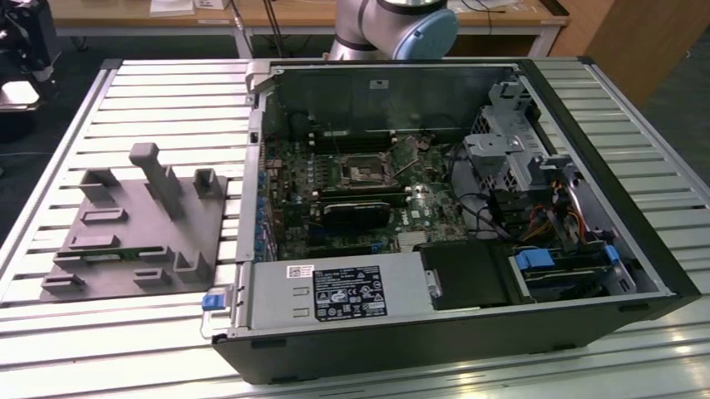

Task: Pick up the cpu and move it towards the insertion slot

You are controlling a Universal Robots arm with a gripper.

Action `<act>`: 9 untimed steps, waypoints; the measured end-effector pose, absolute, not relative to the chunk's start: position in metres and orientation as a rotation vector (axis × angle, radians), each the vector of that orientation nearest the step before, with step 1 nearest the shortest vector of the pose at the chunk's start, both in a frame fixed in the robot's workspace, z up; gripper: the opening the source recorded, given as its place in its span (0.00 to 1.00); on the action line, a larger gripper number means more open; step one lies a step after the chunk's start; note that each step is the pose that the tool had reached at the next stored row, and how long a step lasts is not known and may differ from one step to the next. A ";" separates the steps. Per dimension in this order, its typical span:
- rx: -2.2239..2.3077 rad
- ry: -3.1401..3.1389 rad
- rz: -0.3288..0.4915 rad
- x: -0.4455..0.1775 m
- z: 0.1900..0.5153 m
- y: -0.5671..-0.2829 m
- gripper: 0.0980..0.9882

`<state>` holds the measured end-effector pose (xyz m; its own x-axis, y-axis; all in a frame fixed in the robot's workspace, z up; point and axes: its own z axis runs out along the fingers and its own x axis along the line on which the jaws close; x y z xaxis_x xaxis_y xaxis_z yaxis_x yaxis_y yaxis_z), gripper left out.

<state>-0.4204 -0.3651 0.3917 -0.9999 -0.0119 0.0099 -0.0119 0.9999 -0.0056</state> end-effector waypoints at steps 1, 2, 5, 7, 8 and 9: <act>0.019 -3.132 0.009 -0.419 0.392 -0.365 0.50; 0.019 -3.132 0.009 -0.417 0.392 -0.365 0.50; 0.019 -3.132 0.009 -0.411 0.392 -0.365 0.50; 0.019 -3.132 0.009 -0.407 0.392 -0.365 0.50; 0.019 -3.132 0.009 -0.405 0.392 -0.365 0.50; 0.019 -3.132 0.009 -0.403 0.392 -0.365 0.50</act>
